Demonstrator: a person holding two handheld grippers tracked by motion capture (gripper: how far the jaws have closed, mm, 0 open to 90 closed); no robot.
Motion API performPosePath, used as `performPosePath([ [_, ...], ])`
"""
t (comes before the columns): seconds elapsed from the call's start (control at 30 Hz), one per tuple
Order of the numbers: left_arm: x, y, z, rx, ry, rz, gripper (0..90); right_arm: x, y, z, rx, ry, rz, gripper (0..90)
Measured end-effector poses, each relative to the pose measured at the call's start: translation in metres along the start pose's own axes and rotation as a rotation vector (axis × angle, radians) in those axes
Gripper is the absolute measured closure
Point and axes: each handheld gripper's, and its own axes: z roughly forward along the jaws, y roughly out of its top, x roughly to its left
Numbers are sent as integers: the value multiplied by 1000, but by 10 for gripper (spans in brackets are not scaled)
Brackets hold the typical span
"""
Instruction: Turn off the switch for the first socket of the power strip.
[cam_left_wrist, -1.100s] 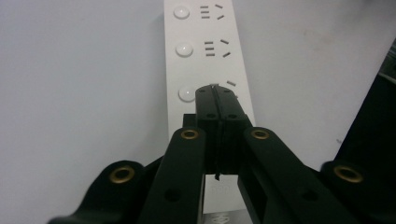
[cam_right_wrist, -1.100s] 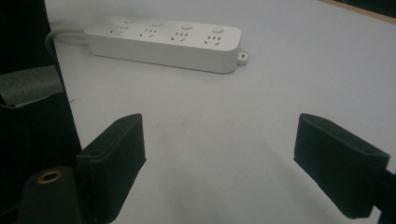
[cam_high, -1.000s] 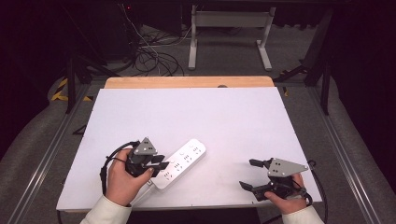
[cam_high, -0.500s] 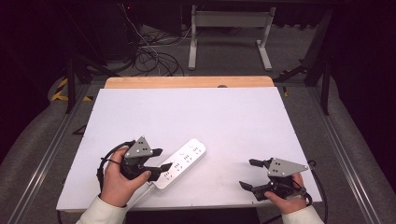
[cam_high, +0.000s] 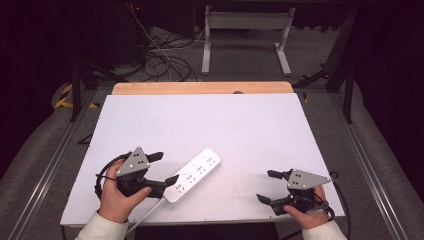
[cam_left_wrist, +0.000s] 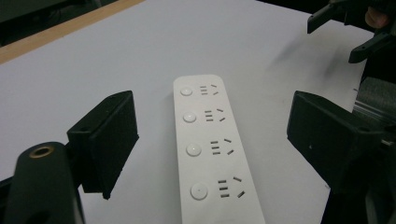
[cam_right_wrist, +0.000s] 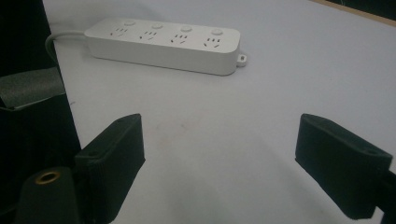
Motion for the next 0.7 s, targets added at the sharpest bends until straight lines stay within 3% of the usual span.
performPosePath([
  [0.27, 10, -22, -18, -69, 16, -30, 164, 0, 0, 0, 1, -3, 0, 151],
  [0.7, 21, -57, -30, -92, 77, -28, 151, -1, -1, -1, -3, -1, 1, 125],
])
